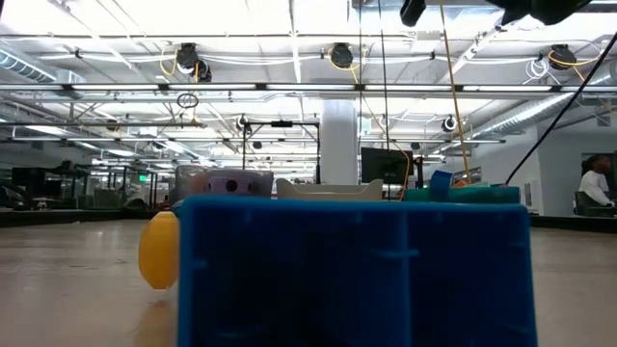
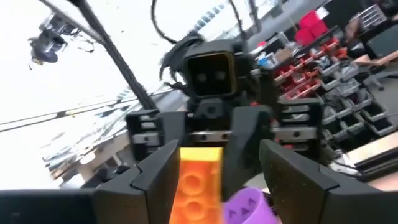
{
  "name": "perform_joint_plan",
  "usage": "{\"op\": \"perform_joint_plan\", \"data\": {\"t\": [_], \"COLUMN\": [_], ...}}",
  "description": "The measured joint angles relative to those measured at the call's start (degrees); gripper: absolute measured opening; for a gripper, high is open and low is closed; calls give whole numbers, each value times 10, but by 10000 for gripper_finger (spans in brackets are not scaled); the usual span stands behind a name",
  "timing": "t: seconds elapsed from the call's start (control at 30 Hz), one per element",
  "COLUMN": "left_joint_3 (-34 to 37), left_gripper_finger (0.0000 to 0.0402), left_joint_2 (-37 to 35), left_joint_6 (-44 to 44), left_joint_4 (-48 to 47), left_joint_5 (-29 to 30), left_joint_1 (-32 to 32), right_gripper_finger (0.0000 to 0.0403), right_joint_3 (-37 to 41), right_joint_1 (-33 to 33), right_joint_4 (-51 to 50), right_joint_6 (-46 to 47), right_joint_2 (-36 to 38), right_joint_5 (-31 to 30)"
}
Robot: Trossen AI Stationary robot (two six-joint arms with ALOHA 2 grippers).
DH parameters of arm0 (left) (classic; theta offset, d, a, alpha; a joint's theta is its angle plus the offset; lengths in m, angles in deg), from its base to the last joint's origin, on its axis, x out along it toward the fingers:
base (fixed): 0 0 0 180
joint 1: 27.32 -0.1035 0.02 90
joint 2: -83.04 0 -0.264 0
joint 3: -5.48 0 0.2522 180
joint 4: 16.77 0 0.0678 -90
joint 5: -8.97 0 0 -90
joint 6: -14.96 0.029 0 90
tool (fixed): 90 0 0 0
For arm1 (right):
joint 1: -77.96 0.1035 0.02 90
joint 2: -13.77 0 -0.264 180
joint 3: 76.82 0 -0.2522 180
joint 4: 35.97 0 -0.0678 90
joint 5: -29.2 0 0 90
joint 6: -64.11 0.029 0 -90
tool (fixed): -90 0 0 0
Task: Pick & Place Toys
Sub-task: Put the yellow game piece into the blue bin
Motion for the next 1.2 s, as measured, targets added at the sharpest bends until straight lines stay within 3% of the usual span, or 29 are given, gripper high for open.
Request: {"op": "perform_joint_plan", "data": {"t": [0.53,1.2], "left_joint_3": [1,0], "left_gripper_finger": [145,145], "left_joint_2": [0,0], "left_joint_6": [-19,-40], "left_joint_4": [42,27], "left_joint_5": [-13,-33], "left_joint_1": [-35,-49], "right_gripper_finger": [212,210], "right_joint_3": [0,2], "right_joint_1": [8,8], "right_joint_4": [18,34], "right_joint_6": [-3,-11], "right_joint_2": [-3,-5], "right_joint_5": [9,14]}}
